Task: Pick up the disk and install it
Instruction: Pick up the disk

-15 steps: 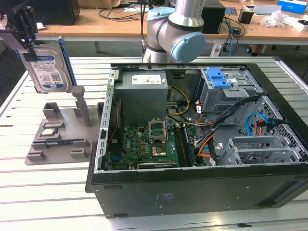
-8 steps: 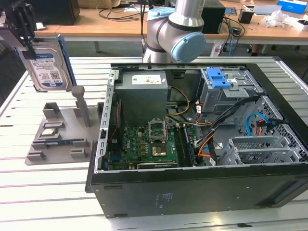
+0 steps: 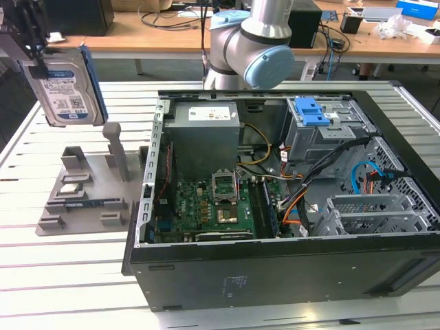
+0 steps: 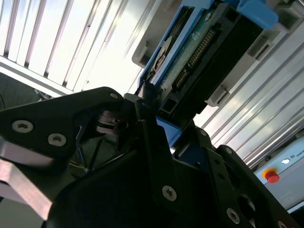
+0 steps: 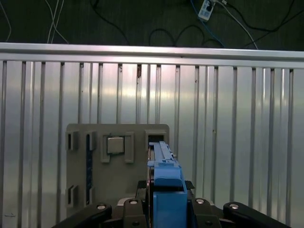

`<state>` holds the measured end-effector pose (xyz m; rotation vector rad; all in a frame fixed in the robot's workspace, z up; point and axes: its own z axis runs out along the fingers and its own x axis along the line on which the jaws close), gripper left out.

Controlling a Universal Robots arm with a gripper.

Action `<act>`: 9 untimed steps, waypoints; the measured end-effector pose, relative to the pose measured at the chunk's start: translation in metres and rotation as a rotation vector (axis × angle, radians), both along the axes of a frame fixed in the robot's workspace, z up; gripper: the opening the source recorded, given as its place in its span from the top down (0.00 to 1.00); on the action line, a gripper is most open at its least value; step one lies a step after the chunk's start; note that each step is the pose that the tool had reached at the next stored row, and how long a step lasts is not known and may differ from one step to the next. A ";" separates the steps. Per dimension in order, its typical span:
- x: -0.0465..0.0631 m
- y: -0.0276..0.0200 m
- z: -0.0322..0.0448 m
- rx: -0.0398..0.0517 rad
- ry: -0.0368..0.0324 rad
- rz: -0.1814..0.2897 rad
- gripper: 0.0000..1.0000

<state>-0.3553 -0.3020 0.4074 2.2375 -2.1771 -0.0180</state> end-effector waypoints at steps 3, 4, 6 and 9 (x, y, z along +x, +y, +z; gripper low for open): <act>0.000 0.0000 0.0074 0.0000 0.0000 0.000 0.64; 0.000 0.0000 0.0093 0.0000 0.0000 0.000 0.64; 0.000 0.0000 0.0125 0.0001 -0.0001 0.000 0.64; 0.000 0.0000 0.0179 0.0000 -0.0001 0.000 0.64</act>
